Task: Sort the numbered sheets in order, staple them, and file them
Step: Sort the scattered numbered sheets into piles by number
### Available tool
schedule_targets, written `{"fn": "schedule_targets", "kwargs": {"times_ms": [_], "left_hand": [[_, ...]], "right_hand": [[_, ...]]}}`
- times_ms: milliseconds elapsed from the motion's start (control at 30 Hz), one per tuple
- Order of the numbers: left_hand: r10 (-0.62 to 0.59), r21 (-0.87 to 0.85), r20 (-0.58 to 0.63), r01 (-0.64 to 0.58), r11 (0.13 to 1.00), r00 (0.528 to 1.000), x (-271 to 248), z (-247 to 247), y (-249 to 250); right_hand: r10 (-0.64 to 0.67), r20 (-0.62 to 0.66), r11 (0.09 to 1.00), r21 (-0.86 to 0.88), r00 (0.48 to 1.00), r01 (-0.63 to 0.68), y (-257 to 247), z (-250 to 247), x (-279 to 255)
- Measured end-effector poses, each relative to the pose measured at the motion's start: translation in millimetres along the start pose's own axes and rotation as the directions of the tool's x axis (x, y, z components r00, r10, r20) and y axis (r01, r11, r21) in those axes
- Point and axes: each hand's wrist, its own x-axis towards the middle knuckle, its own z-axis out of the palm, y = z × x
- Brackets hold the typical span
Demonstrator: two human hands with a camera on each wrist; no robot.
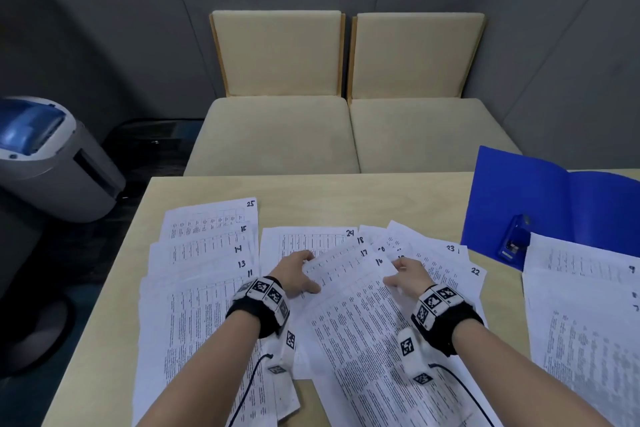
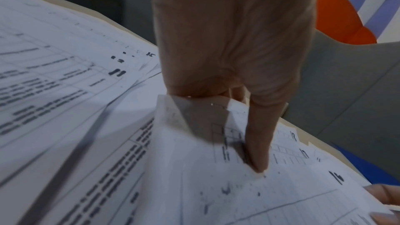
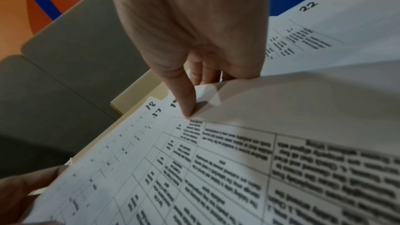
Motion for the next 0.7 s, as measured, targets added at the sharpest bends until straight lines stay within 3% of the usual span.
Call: {"fn": "schedule_targets", "kwargs": {"times_ms": [167,467,500,567,633,700], "left_hand": [[0.049,-0.015,0.048,-0.048,0.999,0.998,0.5,-2.9,-0.3],[0.084,-0.013,0.075,-0.084,0.996,0.994,2.3,-25.7,3.2],[0.095,0.031,0.019,-0.096,0.995,0.995,2.7,-35.0,0.7],[0.092,0.203,-0.225,-0.045,0.978,0.970,6.5,-64.2,-8.6],[0.026,0.344,-0.472,0.157,0.926,0.881,6.4,-99.2,-23.2],[-0.064,0.429,-0.534,0.336,0.839,0.843,5.0,-126.0,-42.1]], "right_hand": [[-0.043,0.047,0.999,-0.011,0.998,0.043,-8.7,-3.7,-0.2],[-0.069,0.251,0.986,-0.127,0.966,0.104,-38.9,-27.8,3.5],[-0.077,0.243,0.981,-0.157,0.967,0.117,-40.5,-28.4,6.5],[-0.093,0.224,0.976,-0.174,0.970,0.134,-45.2,-30.3,10.5],[-0.105,0.202,0.975,-0.172,0.974,0.141,-49.5,-31.2,14.3],[-0.108,0.197,0.981,-0.138,0.975,0.136,-55.6,-32.9,15.9]]}}
